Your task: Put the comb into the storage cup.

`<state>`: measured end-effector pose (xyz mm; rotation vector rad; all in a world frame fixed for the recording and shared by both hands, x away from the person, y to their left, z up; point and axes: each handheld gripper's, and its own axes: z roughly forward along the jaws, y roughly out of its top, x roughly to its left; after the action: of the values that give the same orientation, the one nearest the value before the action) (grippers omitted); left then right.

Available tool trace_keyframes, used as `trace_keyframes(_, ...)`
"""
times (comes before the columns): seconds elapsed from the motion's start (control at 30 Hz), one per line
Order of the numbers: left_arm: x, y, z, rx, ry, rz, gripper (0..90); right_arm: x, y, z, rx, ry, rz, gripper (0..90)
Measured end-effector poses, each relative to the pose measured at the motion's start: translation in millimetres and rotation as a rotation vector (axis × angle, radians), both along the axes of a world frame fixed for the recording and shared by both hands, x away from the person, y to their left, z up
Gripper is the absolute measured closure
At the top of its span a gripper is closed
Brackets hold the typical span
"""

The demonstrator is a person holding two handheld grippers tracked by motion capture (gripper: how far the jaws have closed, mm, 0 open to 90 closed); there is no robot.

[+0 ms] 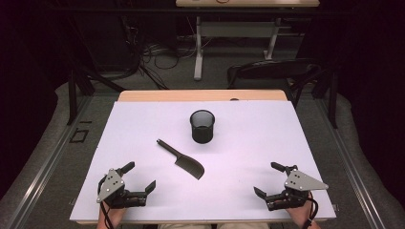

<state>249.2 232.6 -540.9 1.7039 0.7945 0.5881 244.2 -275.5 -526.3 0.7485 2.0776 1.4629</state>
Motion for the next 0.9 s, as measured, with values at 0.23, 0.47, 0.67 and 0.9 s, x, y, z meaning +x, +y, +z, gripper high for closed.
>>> trace_keyframes(0.23, 2.3, 0.3, 0.5, 0.008, 0.004, 0.001, 0.0, -0.3, 0.4, -0.4, -0.006, 0.003, 0.009, 0.1)
trace_keyframes(0.47, 4.2, 0.8, 1.3, 0.026, 0.011, 0.005, 0.0, 1.3, 0.7, -0.8, -0.006, 0.005, 0.014, 0.1)
trace_keyframes(0.67, 7.5, -0.6, 3.0, 0.037, 0.017, 0.010, 0.0, 2.4, 1.1, -1.5, -0.009, 0.007, 0.024, 0.1)
trace_keyframes(0.9, 16.7, -1.5, 4.3, 0.052, 0.036, 0.019, 0.0, 3.6, 0.0, -2.0, -0.008, 0.013, 0.026, 0.1)
